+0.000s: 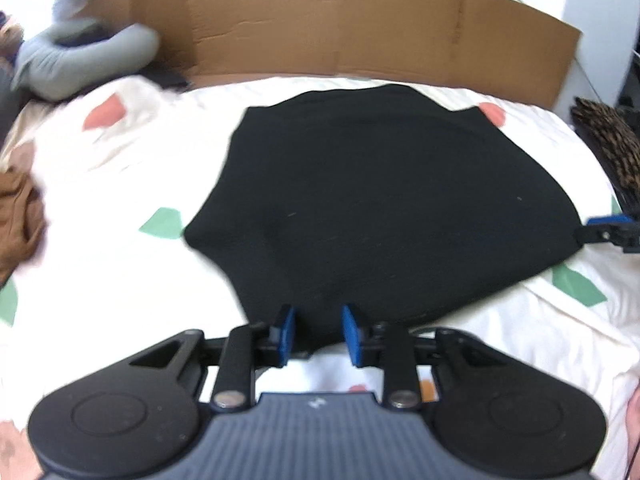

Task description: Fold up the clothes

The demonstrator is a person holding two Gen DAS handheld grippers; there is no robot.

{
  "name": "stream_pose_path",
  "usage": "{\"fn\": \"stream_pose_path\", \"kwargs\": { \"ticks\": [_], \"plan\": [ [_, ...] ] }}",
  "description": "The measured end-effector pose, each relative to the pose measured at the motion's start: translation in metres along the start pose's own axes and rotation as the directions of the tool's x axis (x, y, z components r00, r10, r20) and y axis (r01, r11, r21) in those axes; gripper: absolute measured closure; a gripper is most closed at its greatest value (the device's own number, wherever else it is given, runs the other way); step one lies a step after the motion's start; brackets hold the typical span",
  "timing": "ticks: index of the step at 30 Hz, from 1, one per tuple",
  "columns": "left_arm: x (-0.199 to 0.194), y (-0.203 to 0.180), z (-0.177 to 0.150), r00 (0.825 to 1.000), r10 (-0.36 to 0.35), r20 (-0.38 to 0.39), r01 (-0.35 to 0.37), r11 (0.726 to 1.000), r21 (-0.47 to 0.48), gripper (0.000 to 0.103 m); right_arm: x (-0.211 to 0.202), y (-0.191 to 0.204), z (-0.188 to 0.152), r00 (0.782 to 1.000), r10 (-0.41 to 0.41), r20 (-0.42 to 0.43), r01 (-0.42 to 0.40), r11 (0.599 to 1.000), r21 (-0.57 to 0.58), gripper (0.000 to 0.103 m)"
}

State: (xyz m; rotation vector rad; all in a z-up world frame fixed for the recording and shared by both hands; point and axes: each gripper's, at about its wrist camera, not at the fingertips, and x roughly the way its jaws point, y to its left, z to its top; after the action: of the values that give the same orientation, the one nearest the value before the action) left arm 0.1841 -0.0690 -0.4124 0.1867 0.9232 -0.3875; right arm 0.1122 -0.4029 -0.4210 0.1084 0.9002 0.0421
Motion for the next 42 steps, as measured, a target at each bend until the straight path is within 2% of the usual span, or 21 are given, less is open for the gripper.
{"fn": "stream_pose_path", "kwargs": {
  "ticks": [5, 9, 11, 15, 19, 28, 29, 30, 31, 32, 33, 35, 39, 42],
  "plan": [
    [-0.002, 0.020, -0.007, 1.000, 0.020, -0.018, -0.021, 0.997, -0.080, 0.074, -0.005, -0.014, -0.004, 0.998, 0.054, -0.014, -0.052, 0.989, 0.136, 0.068],
    [0.001, 0.029, -0.007, 1.000, -0.006, -0.018, 0.003, 0.990, -0.141, 0.073, -0.002, -0.023, -0.008, 0.992, 0.123, -0.023, -0.113, 0.959, 0.259, 0.068],
    [0.003, 0.032, -0.006, 1.000, -0.023, -0.013, 0.021, 0.986, -0.166, 0.070, 0.002, -0.028, -0.009, 0.986, 0.164, -0.022, -0.148, 0.933, 0.328, 0.068],
    [0.009, 0.036, -0.007, 0.999, -0.030, -0.021, 0.026, 0.982, -0.189, 0.070, 0.014, -0.038, -0.015, 0.970, 0.242, -0.013, -0.208, 0.859, 0.467, 0.067],
    [0.012, 0.042, -0.010, 0.999, -0.046, -0.029, 0.038, 0.974, -0.222, 0.070, 0.026, -0.046, -0.024, 0.957, 0.290, -0.009, -0.232, 0.783, 0.577, 0.067],
    [0.016, 0.045, -0.017, 0.998, -0.064, -0.022, 0.057, 0.972, -0.229, 0.070, 0.044, -0.057, -0.032, 0.943, 0.331, 0.034, -0.260, 0.671, 0.695, 0.067],
    [0.016, 0.045, -0.018, 0.998, -0.066, -0.018, 0.060, 0.972, -0.227, 0.071, 0.046, -0.059, -0.032, 0.941, 0.335, 0.043, -0.265, 0.656, 0.707, 0.067],
    [0.016, 0.045, -0.019, 0.998, -0.068, -0.014, 0.063, 0.972, -0.226, 0.077, 0.047, -0.060, -0.032, 0.940, 0.336, 0.048, -0.268, 0.646, 0.715, 0.068],
    [0.015, 0.046, -0.019, 0.997, -0.070, -0.010, 0.066, 0.972, -0.226, 0.084, 0.048, -0.061, -0.032, 0.940, 0.337, 0.052, -0.268, 0.639, 0.721, 0.068],
    [0.014, 0.047, -0.019, 0.997, -0.073, -0.005, 0.070, 0.971, -0.229, 0.096, 0.048, -0.062, -0.032, 0.940, 0.337, 0.055, -0.269, 0.632, 0.727, 0.080],
    [0.013, 0.047, -0.019, 0.997, -0.076, 0.001, 0.074, 0.970, -0.232, 0.096, 0.049, -0.063, -0.032, 0.940, 0.337, 0.059, -0.270, 0.624, 0.733, 0.088],
    [0.008, 0.049, -0.018, 0.997, -0.079, 0.016, 0.081, 0.968, -0.239, 0.098, 0.047, -0.063, -0.030, 0.938, 0.340, 0.071, -0.280, 0.621, 0.732, 0.093],
    [-0.007, 0.053, -0.019, 0.996, -0.069, 0.060, 0.081, 0.965, -0.249, 0.100, 0.039, -0.062, -0.022, 0.940, 0.328, 0.093, -0.292, 0.635, 0.715, 0.096],
    [-0.005, 0.054, -0.020, 0.996, -0.077, 0.045, 0.086, 0.964, -0.250, 0.100, 0.036, -0.064, -0.021, 0.944, 0.316, 0.099, -0.288, 0.633, 0.719, 0.096]
  ]
}}
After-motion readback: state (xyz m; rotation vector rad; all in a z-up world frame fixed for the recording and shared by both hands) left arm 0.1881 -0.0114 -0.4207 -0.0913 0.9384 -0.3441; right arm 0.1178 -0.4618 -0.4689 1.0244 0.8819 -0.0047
